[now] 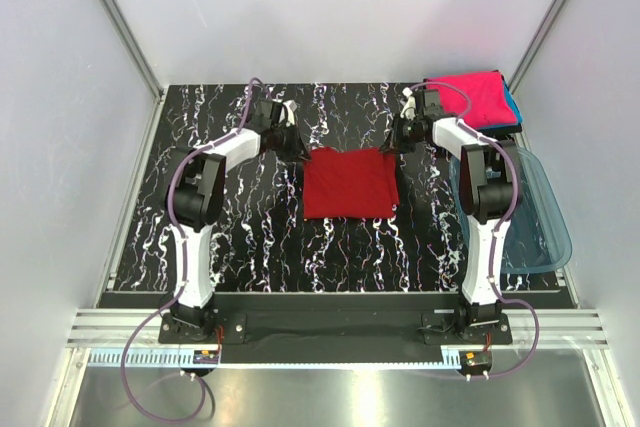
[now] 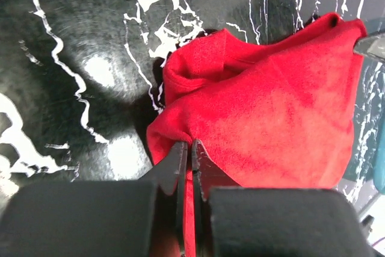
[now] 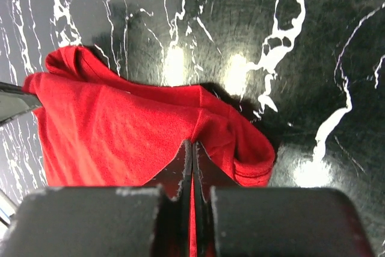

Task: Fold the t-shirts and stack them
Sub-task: Fold the tshirt

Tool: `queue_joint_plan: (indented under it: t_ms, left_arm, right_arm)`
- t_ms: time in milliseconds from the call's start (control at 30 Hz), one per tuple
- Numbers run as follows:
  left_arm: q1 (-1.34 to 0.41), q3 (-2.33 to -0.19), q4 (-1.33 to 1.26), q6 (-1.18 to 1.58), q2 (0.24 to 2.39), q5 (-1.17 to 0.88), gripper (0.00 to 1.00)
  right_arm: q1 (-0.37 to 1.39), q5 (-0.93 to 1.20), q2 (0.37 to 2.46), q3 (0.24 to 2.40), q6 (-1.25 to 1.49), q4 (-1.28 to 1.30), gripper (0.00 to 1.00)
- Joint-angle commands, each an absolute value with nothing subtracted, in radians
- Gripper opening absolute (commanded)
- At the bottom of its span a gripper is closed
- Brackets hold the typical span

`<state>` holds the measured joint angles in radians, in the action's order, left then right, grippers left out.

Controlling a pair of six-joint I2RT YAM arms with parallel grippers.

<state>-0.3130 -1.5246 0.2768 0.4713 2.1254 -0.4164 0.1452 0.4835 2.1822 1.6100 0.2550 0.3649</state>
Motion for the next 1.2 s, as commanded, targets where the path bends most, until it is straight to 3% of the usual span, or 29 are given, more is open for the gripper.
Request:
queue_joint_plan:
  t_ms: [0,267,467,500,567,833,900,933,1167]
  left_arm:
    - [-0.307,-1.578,0.192,0.501,2.132,-0.511,0.0]
    - [-0.325,-1.462,0.066,0.578,1.925,-0.467,0.0]
    - [-0.327,-1.517,0.057,0.613,1.905,-0.512,0.0]
    - [-0.327,-1.523,0.055,0.617,1.91,-0.514,0.0]
    - [-0.327,-1.554,0.075,0.615,1.931,-0.512,0.09]
    - [-0.321,-1.783,0.136,0.606,2.198,-0.531,0.13]
    - [-0.308,-1.836,0.141,0.618,2.265,-0.532,0.18]
    - [-0.305,-1.885,0.141,0.621,2.284,-0.544,0.32]
    - [-0.265,-2.03,0.279,0.525,2.304,-0.531,0.46]
  right_arm:
    - [0.15,0.474,2.166,1.608,0.267,0.273,0.0]
    - [0.141,0.41,1.982,1.413,0.342,0.124,0.0]
    - [0.141,0.454,1.869,1.287,0.429,-0.024,0.0]
    - [0.141,0.448,1.841,1.272,0.436,-0.034,0.0]
    - [0.141,0.425,1.821,1.235,0.449,-0.043,0.0]
    - [0.133,0.321,1.861,1.203,0.466,-0.069,0.0]
    - [0.126,0.321,1.913,1.221,0.469,-0.066,0.0]
    - [0.123,0.324,1.93,1.233,0.472,-0.066,0.0]
    - [0.097,0.296,1.961,1.258,0.494,-0.054,0.11]
